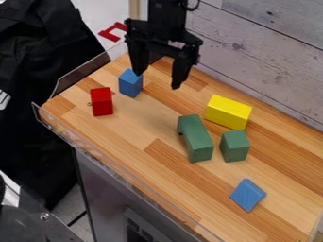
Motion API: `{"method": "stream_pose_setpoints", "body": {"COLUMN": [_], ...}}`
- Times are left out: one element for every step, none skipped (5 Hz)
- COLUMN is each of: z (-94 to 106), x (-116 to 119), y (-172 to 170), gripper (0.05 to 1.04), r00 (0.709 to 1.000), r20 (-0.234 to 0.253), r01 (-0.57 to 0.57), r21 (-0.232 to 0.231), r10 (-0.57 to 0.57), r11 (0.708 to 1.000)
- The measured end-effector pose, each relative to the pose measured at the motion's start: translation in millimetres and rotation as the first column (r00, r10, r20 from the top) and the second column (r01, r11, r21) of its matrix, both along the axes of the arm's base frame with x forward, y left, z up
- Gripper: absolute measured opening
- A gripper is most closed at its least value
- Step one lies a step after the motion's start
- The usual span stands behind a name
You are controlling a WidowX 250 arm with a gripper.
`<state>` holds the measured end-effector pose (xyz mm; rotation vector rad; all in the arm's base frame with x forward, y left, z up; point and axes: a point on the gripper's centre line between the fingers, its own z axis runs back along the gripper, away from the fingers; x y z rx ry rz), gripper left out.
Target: Move the green arch to the left
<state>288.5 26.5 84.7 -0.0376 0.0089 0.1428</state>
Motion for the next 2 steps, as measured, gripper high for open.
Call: {"method": "stream_pose_setpoints", "body": {"z": [-0.4,0.0], "x": [2.9,-0.2], "y": [-13.6,-23.0], "gripper": [1.000,1.000], "r00": [1.000,0.973], "r20": [0.010,0.053], "r01": [-0.012,-0.228], "r21": [0.015,0.036], "r10": [0.012,0.226], "r11": [1.000,0.973]}}
